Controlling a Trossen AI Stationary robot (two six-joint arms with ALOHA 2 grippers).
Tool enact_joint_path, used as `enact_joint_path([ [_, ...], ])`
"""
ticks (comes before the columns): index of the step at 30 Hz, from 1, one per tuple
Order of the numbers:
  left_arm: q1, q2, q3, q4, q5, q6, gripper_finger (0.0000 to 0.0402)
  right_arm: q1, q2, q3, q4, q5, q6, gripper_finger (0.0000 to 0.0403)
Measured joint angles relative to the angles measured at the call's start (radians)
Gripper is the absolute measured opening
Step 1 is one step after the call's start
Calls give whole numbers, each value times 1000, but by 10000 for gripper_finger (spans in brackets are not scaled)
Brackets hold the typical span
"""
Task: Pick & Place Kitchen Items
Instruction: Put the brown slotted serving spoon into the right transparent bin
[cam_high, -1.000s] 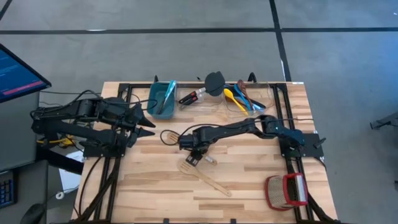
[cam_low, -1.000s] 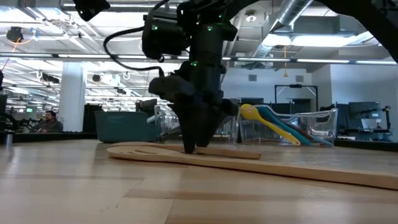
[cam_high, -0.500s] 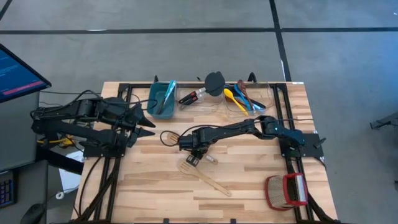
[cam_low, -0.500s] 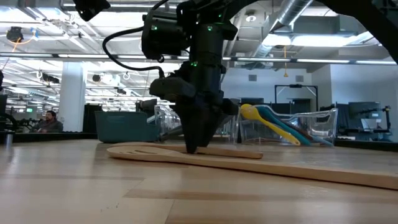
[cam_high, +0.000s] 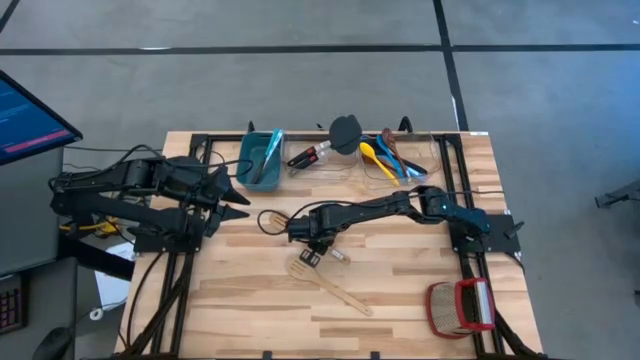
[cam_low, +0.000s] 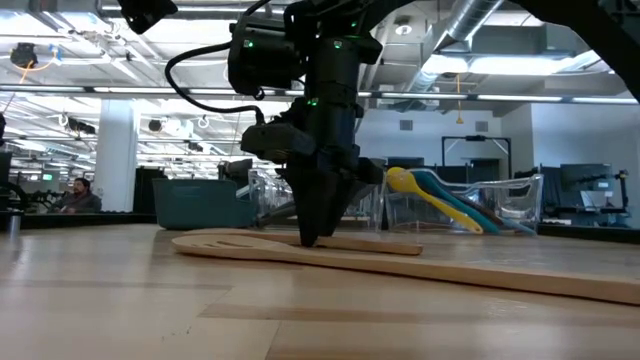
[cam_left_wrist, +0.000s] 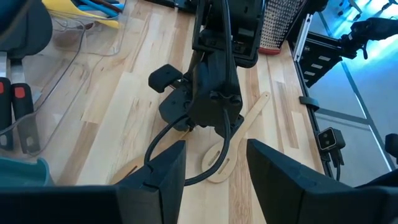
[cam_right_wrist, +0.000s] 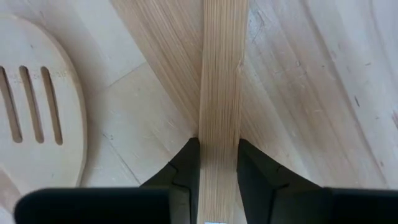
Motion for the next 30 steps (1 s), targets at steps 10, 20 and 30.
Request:
enact_joint_path([
  [10, 0, 0, 0, 0, 0, 0, 159, 0, 0, 0, 0, 0, -16, 69],
  [20, 0, 0, 0, 0, 0, 0, 159, 0, 13, 85, -37, 0, -73, 69],
  [30, 0, 0, 0, 0, 0, 0, 159, -2, 15, 153, -52, -1, -112, 69],
])
